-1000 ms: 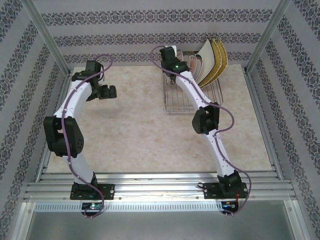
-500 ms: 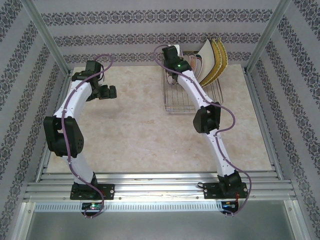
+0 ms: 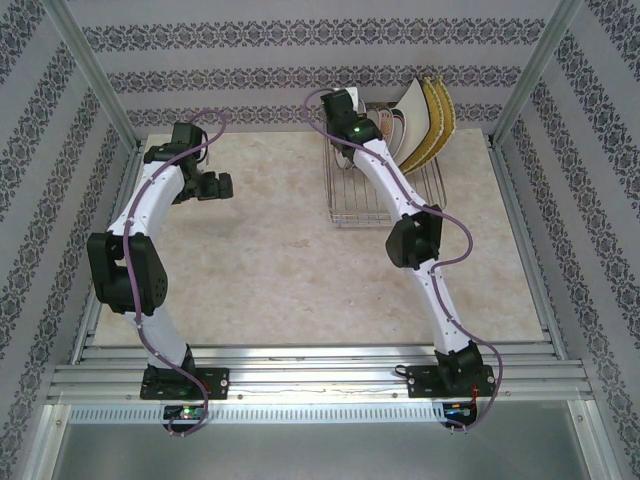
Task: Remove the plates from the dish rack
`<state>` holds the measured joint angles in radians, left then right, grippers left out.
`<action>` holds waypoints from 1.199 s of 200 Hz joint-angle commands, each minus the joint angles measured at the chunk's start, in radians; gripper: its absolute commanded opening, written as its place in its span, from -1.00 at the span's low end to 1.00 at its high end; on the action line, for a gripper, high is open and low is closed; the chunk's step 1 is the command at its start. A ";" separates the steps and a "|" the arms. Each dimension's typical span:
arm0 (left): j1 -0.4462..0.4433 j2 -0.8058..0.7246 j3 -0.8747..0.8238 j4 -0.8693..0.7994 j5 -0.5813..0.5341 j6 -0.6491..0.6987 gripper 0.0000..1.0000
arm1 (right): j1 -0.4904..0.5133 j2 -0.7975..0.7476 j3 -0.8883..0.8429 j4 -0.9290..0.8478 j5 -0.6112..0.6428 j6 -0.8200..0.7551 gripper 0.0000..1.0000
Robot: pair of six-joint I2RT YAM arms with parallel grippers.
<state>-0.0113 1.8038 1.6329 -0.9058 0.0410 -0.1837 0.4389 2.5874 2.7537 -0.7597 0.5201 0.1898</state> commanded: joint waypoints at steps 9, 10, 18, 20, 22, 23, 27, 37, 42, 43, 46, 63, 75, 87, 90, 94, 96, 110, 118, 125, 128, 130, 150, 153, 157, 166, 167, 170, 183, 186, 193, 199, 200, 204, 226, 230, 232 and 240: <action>0.013 -0.045 0.003 -0.017 -0.012 0.012 0.99 | 0.042 -0.137 0.038 0.016 0.029 -0.047 -1.00; 0.013 -0.045 0.003 -0.017 -0.012 0.012 0.99 | 0.042 -0.140 0.037 0.016 0.030 -0.048 -1.00; 0.012 -0.046 0.001 -0.016 -0.010 0.012 0.99 | 0.046 -0.151 0.038 0.014 0.043 -0.059 -1.00; 0.012 -0.047 0.000 -0.016 -0.010 0.012 0.99 | 0.047 -0.154 0.038 0.014 0.047 -0.063 -1.00; 0.012 -0.047 -0.001 -0.014 -0.008 0.012 0.99 | 0.047 -0.156 0.038 0.014 0.052 -0.066 -1.00; 0.012 -0.048 -0.001 -0.014 -0.009 0.012 0.99 | 0.048 -0.158 0.038 0.013 0.054 -0.068 -1.00; 0.012 -0.048 -0.002 -0.013 -0.009 0.012 0.99 | 0.049 -0.164 0.038 0.013 0.061 -0.073 -1.00; 0.011 -0.050 -0.004 -0.010 -0.010 0.010 0.99 | 0.053 -0.176 0.038 0.012 0.078 -0.089 -1.00; 0.011 -0.049 -0.005 -0.011 -0.010 0.010 0.99 | 0.054 -0.182 0.038 0.010 0.085 -0.095 -1.00; 0.011 -0.049 -0.006 -0.010 -0.010 0.010 0.99 | 0.055 -0.184 0.038 0.010 0.086 -0.096 -1.00; 0.011 -0.049 -0.005 -0.011 -0.009 0.010 0.99 | 0.055 -0.187 0.038 0.009 0.091 -0.101 -1.00; 0.011 -0.049 -0.002 -0.010 -0.007 0.010 0.99 | 0.059 -0.208 0.038 -0.005 0.121 -0.118 -1.00; 0.012 -0.050 -0.002 -0.009 -0.005 0.009 0.99 | 0.060 -0.224 0.036 -0.012 0.127 -0.127 -1.00; 0.011 -0.051 -0.002 -0.008 -0.001 0.007 0.99 | 0.062 -0.242 0.029 -0.013 0.129 -0.136 -1.00; 0.012 -0.052 -0.002 -0.008 -0.001 0.007 0.99 | 0.064 -0.246 0.028 -0.013 0.130 -0.139 -1.00; 0.012 -0.050 -0.002 -0.008 0.000 0.006 0.99 | 0.065 -0.250 0.026 -0.014 0.129 -0.142 -1.00; 0.012 -0.049 -0.002 -0.008 -0.001 0.006 0.99 | 0.066 -0.253 0.025 -0.016 0.130 -0.143 -1.00; 0.011 -0.052 -0.004 -0.008 0.000 0.006 0.99 | 0.069 -0.271 0.014 -0.018 0.128 -0.144 -1.00; 0.012 -0.053 -0.005 -0.009 -0.001 0.006 0.99 | 0.070 -0.280 0.008 -0.020 0.125 -0.144 -1.00; 0.012 -0.053 -0.006 -0.010 -0.003 0.006 0.99 | 0.071 -0.288 0.002 -0.022 0.123 -0.144 -1.00; 0.011 -0.054 -0.007 -0.008 -0.002 0.006 0.99 | 0.071 -0.291 0.000 -0.023 0.122 -0.144 -1.00; 0.011 -0.055 -0.008 -0.007 -0.002 0.006 0.99 | 0.072 -0.293 -0.001 -0.024 0.122 -0.143 -1.00; 0.013 -0.059 -0.010 -0.006 -0.002 0.004 0.99 | 0.072 -0.315 -0.021 -0.039 0.090 -0.124 -1.00; 0.012 -0.058 -0.010 -0.005 -0.001 0.004 0.99 | 0.070 -0.318 -0.025 -0.043 0.083 -0.120 -1.00; 0.011 -0.059 -0.010 -0.005 -0.001 0.004 0.99 | 0.070 -0.324 -0.029 -0.045 0.069 -0.114 -1.00; 0.012 -0.058 -0.011 -0.005 0.000 0.005 0.99 | 0.067 -0.337 -0.046 -0.052 0.031 -0.102 -1.00; 0.011 -0.059 -0.010 -0.005 0.000 0.005 0.99 | 0.066 -0.339 -0.047 -0.052 0.028 -0.100 -1.00; 0.011 -0.060 -0.010 -0.003 0.001 0.004 0.99 | 0.064 -0.342 -0.054 -0.056 0.004 -0.091 -1.00; 0.012 -0.062 -0.011 0.001 0.007 0.004 0.99 | 0.044 -0.379 -0.099 -0.067 -0.123 -0.037 -1.00; 0.012 -0.063 -0.013 0.003 0.008 0.004 0.99 | 0.037 -0.389 -0.116 -0.064 -0.151 -0.021 -1.00; 0.011 -0.066 -0.014 0.008 0.012 0.004 0.99 | 0.020 -0.417 -0.166 -0.055 -0.236 0.013 -1.00; 0.012 -0.067 -0.016 0.011 0.016 0.004 0.99 | 0.005 -0.445 -0.220 -0.034 -0.299 0.044 -1.00; 0.011 -0.067 -0.016 0.011 0.017 0.004 0.99 | 0.002 -0.449 -0.231 -0.029 -0.309 0.047 -1.00; 0.012 -0.069 -0.018 0.014 0.019 0.005 0.99 | -0.007 -0.471 -0.273 -0.009 -0.351 0.064 -1.00; 0.012 -0.073 -0.021 0.023 0.043 0.017 0.99 | -0.078 -0.600 -0.587 0.192 -0.610 0.203 -1.00; 0.012 -0.073 -0.024 0.025 0.050 0.022 0.99 | -0.094 -0.624 -0.650 0.243 -0.669 0.242 -1.00; 0.011 -0.075 -0.025 0.028 0.053 0.024 0.99 | -0.103 -0.633 -0.682 0.268 -0.697 0.255 -1.00; 0.011 -0.080 -0.033 0.037 0.059 0.029 0.99 | -0.134 -0.667 -0.792 0.359 -0.795 0.334 -1.00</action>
<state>-0.0109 1.7622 1.6257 -0.8997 0.0647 -0.1833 0.3939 2.0403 2.2005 -0.6983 0.0933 0.2844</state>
